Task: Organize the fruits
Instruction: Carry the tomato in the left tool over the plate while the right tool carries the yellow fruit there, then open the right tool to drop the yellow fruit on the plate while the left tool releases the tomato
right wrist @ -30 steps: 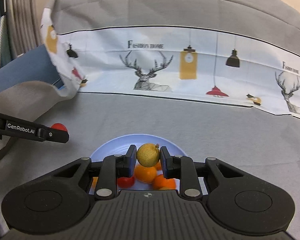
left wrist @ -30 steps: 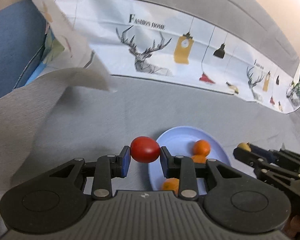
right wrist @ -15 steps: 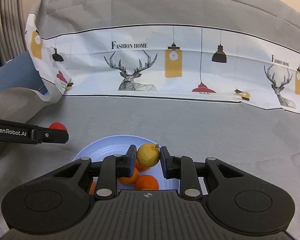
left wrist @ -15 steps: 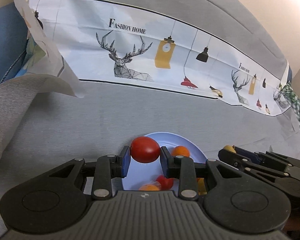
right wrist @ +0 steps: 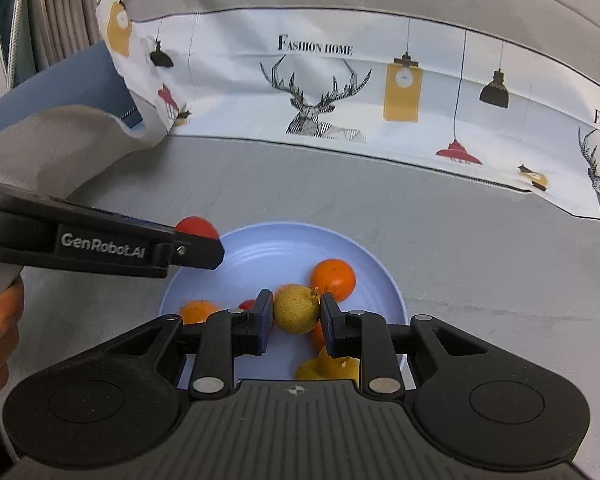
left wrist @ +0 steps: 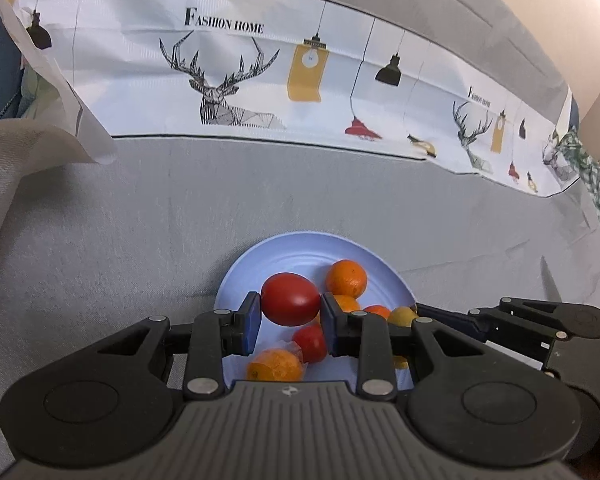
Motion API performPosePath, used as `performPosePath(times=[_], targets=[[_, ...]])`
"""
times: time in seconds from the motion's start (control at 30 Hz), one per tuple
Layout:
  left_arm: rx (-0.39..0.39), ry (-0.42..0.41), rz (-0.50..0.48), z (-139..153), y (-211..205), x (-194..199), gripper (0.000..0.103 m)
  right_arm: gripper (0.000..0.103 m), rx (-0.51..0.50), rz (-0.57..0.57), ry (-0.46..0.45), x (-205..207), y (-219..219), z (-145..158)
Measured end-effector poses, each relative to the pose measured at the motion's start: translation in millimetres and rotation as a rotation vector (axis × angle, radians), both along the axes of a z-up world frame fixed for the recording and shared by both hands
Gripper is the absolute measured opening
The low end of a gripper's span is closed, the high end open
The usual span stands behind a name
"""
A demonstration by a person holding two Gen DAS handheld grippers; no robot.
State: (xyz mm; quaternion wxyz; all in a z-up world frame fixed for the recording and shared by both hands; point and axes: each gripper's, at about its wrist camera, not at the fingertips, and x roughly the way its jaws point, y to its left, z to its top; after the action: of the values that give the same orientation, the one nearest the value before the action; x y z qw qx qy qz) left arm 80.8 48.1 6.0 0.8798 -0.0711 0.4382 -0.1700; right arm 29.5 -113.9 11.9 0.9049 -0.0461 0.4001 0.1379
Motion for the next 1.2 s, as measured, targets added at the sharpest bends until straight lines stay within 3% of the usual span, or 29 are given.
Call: performPosePath(times=[0.2,1.2], targets=[[0.043,0.018,0.012,-6.2,-2.9,5.0,0.035,0.026,-0.019,0.001,0.022,1.1,1.6,-4.6],[0.033,0.013,0.023,-4.8,-0.7,3.3,0.035,0.027,-0.032,0.011,0.024,0.4,6.2,-6.6]])
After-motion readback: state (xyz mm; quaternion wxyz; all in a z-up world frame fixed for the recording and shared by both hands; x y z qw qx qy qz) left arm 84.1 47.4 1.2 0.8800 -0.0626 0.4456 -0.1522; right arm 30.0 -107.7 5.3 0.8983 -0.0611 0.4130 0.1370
